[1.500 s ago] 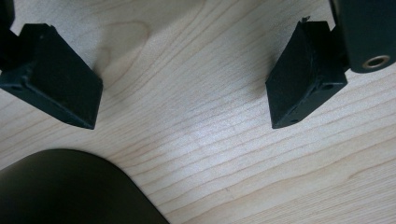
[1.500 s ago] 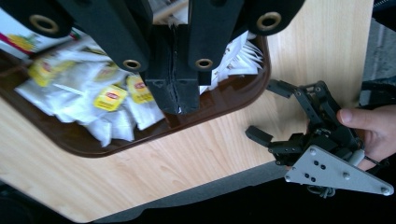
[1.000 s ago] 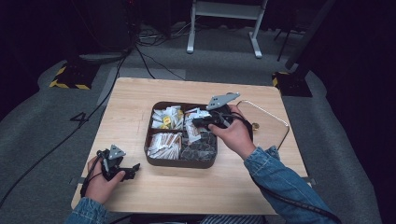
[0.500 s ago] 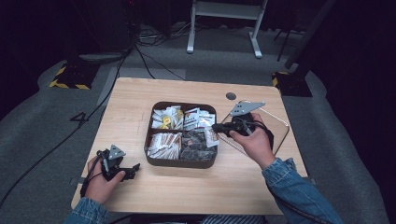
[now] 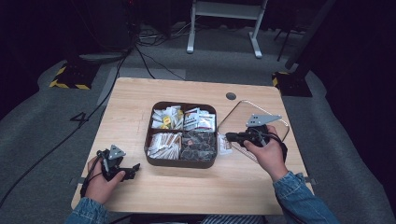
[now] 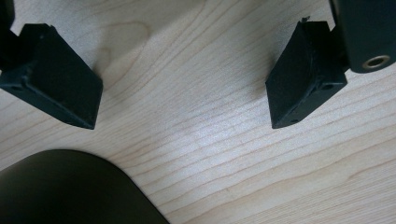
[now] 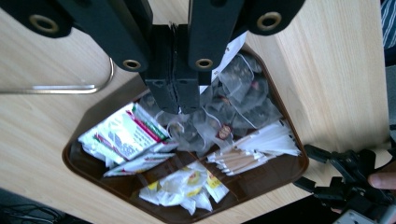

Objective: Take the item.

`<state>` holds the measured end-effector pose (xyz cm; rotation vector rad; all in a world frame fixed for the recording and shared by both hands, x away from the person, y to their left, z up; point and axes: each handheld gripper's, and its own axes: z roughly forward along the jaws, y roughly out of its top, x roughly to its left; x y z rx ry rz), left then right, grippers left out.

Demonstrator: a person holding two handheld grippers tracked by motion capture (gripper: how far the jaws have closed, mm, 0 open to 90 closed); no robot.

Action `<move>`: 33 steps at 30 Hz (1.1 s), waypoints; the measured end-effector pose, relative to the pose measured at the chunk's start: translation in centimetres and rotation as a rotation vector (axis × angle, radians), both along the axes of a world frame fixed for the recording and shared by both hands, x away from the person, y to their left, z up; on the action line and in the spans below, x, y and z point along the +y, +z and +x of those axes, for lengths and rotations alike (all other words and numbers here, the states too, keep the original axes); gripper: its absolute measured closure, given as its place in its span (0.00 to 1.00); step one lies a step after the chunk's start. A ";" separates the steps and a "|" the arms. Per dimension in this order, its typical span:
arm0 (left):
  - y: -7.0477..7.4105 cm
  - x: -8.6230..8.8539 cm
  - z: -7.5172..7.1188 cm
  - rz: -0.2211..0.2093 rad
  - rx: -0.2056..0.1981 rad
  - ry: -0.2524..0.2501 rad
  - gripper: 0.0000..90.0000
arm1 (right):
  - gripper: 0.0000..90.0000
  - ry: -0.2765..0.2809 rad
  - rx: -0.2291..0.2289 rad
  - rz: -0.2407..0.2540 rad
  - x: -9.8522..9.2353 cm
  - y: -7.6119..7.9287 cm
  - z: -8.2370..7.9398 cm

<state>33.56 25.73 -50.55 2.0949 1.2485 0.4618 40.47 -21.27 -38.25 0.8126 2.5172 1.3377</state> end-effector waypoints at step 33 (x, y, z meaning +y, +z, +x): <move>0.0 0.0 0.0 0.001 0.001 -0.005 0.12 | 0.99 -0.076 0.151 0.032 -2.8 -8.5 -1.7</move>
